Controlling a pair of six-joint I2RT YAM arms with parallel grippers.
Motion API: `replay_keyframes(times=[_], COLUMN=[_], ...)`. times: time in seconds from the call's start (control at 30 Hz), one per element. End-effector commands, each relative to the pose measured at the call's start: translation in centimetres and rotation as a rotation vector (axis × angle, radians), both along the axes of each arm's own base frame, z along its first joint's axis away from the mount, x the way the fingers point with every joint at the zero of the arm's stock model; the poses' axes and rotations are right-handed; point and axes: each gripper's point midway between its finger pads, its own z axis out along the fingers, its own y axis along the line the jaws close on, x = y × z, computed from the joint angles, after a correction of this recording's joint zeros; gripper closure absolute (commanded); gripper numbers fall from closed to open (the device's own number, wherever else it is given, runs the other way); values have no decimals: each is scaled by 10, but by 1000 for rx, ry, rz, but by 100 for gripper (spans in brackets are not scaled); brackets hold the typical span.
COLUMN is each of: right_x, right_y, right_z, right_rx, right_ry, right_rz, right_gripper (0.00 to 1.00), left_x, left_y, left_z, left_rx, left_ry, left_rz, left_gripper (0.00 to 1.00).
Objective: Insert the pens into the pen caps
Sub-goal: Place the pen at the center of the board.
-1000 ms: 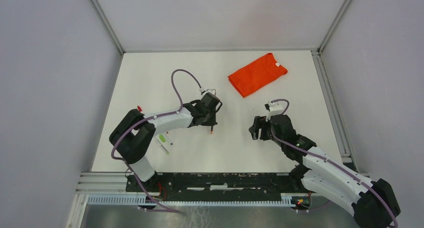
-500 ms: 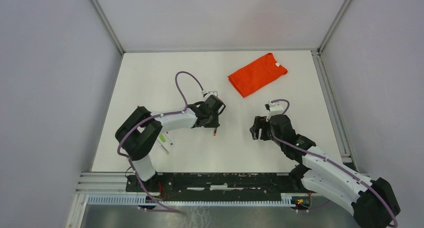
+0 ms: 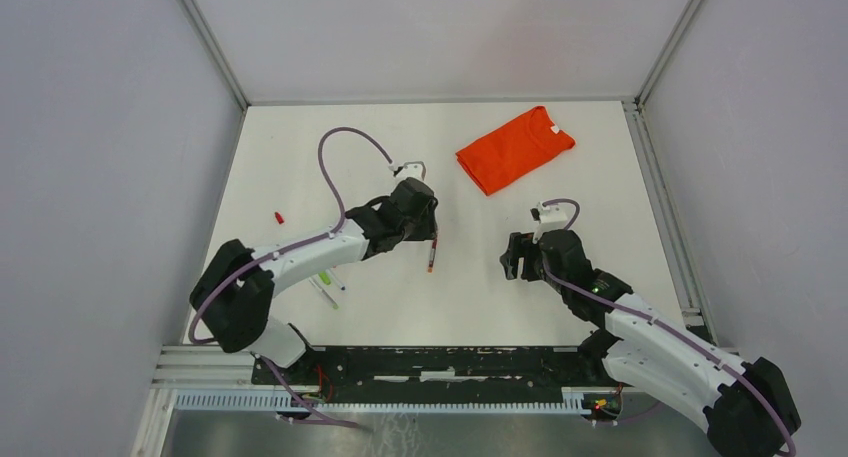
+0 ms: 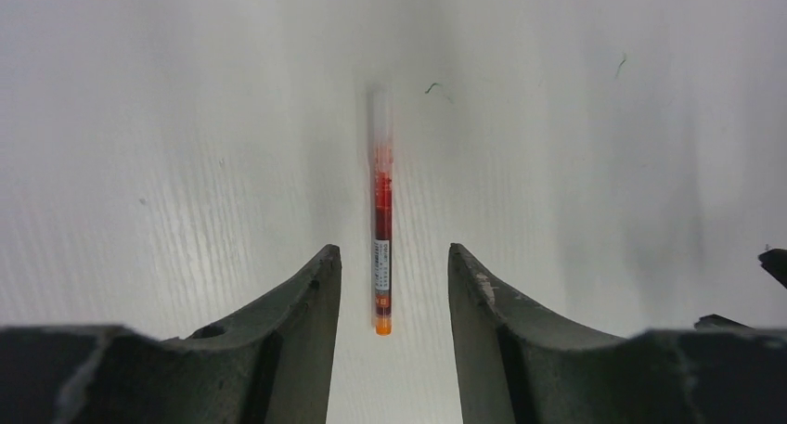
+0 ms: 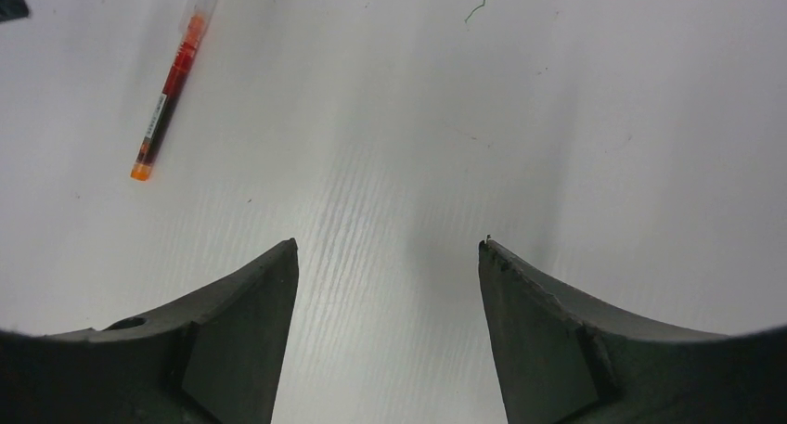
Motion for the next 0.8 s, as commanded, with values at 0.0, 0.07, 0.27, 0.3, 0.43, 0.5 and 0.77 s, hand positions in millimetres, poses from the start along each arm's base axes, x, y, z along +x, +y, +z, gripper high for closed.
replay_keyframes(times=[0.0,0.07,0.27,0.3,0.43,0.5,0.77], right_x=[13,19,35,36,40,41,42], right_y=[-6,-10,-16,-15,-15,-14,14], right_z=[21,30,54,55,61,62,64], right_rx=[-33,-59,-143,-149,-168,-173,-145], right_ry=[-83,-107,-149,-150,-153,-152,-78], right_rz=[-25,-37,-59,-56,-55,-51,72], right_gripper=[24,23,20,19,16,15,11], left_x=[9,7,2,0,-6,-10,-15], left_y=[16,25,55,60,81,93,140], left_z=[44,54,65,66,66,66,63], left_rx=[27,36,68,67,70,80,23], left_ry=[-139,-170,-208,-209,-209,-209,-169], left_rz=[-1,9,76,87,119,142,263], left_gripper=[48,47,46,45,38,38,36])
